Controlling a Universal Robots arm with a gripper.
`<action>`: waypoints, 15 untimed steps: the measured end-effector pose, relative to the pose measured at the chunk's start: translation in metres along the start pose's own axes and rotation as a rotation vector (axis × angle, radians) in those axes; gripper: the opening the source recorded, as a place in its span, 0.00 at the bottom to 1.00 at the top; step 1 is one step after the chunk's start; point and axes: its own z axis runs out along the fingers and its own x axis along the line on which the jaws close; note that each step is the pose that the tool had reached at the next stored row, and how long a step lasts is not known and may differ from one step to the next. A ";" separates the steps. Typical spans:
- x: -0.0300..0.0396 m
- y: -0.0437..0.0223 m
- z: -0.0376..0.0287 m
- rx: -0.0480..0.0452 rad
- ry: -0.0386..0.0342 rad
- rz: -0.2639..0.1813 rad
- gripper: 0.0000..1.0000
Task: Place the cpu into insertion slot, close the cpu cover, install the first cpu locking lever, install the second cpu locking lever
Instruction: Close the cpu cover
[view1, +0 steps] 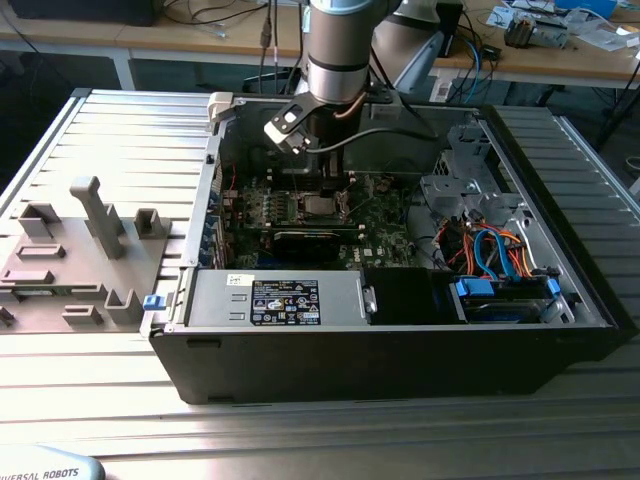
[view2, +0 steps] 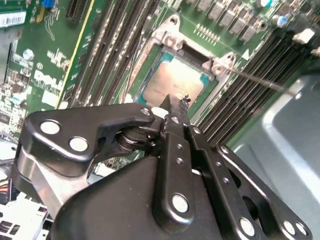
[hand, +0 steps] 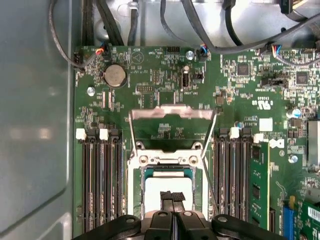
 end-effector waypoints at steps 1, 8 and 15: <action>-0.0001 0.0061 0.0001 0.0007 0.0000 0.000 0.11; -0.0001 0.0176 -0.0017 0.0017 -0.0001 0.000 0.11; -0.0002 0.0248 -0.0098 0.0043 0.0001 0.000 0.11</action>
